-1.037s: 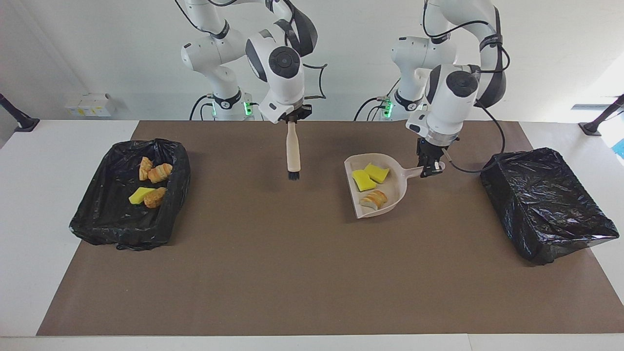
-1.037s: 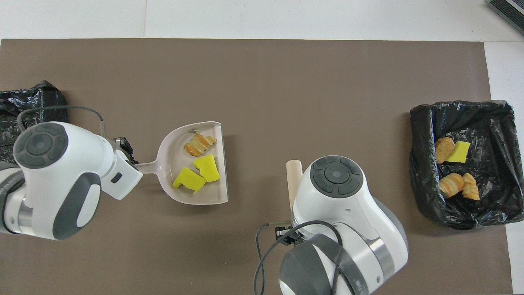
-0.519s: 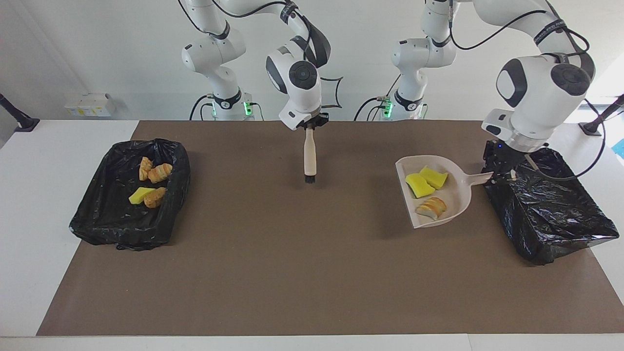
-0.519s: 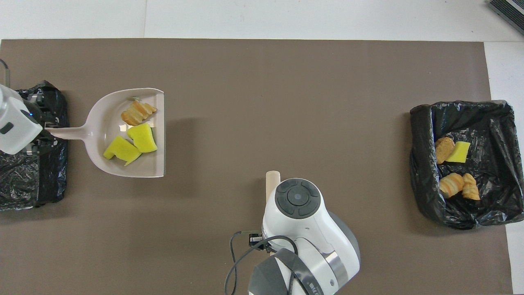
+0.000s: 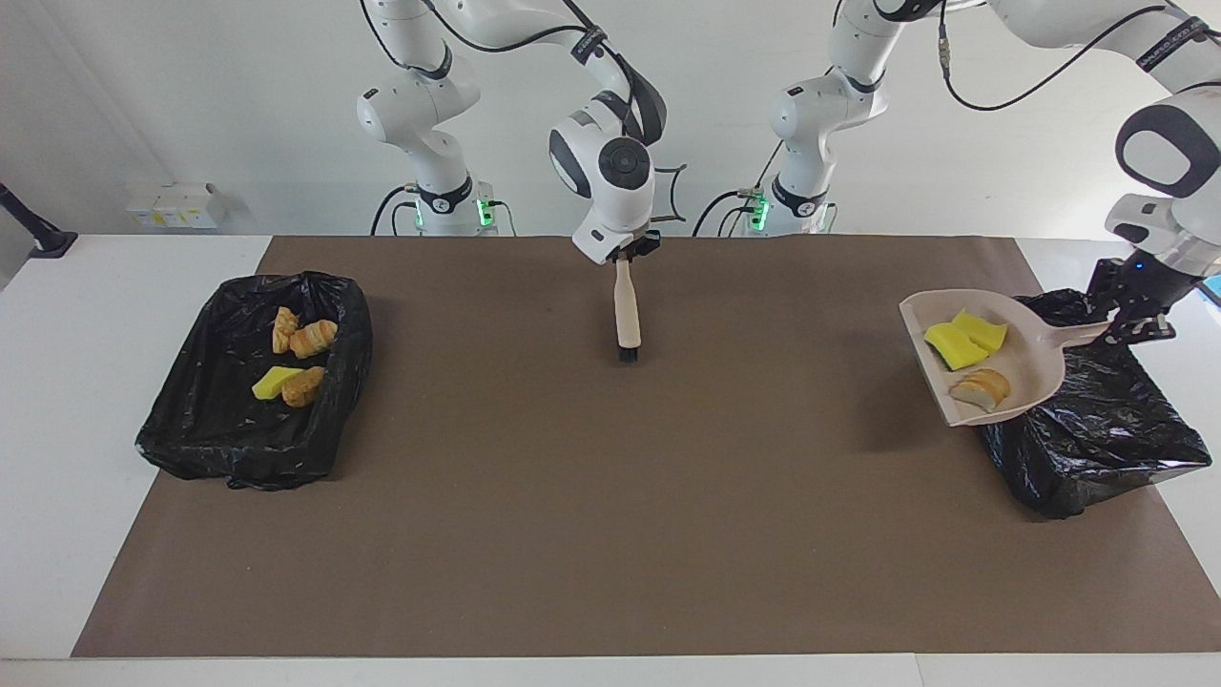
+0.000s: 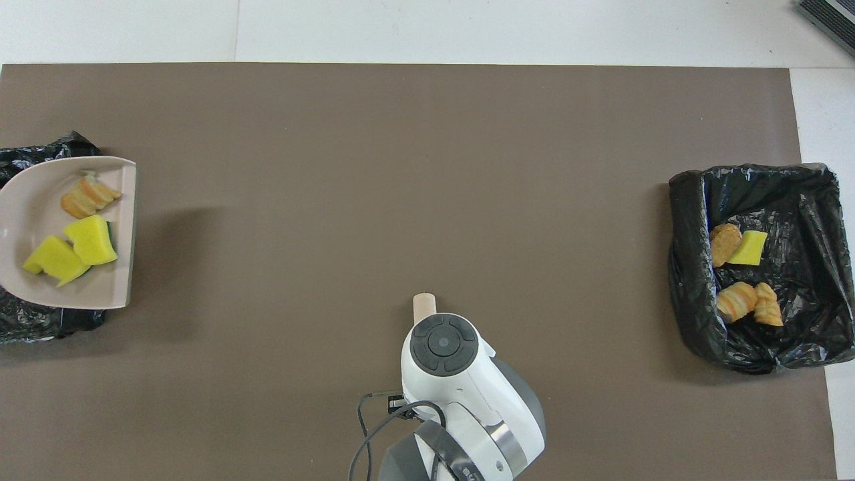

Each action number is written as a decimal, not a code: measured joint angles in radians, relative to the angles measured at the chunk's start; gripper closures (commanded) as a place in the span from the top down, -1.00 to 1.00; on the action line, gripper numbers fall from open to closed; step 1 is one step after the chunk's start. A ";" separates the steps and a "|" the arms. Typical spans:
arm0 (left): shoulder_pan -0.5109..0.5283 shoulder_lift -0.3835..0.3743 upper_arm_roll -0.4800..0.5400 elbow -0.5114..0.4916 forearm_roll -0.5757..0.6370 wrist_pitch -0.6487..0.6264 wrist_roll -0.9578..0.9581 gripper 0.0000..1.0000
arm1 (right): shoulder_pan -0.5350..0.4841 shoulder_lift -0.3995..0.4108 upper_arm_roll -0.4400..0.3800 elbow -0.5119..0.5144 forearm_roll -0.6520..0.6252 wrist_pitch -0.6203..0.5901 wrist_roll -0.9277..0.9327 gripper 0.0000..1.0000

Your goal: Sweep and dump trash in bin

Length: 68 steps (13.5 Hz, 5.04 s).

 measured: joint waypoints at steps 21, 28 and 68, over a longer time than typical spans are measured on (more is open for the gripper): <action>-0.052 0.012 -0.021 -0.017 0.995 0.131 -0.389 -1.00 | -0.116 0.050 -0.015 0.067 -0.131 0.184 -0.026 1.00; -0.182 -0.048 -0.023 -0.026 1.162 -0.004 -0.471 -1.00 | -0.398 0.035 -0.023 0.220 -0.349 0.152 -0.104 1.00; -0.996 0.411 -0.048 0.246 -0.180 0.058 -2.485 0.98 | -0.628 -0.216 -0.216 0.499 -0.330 -0.441 -0.664 1.00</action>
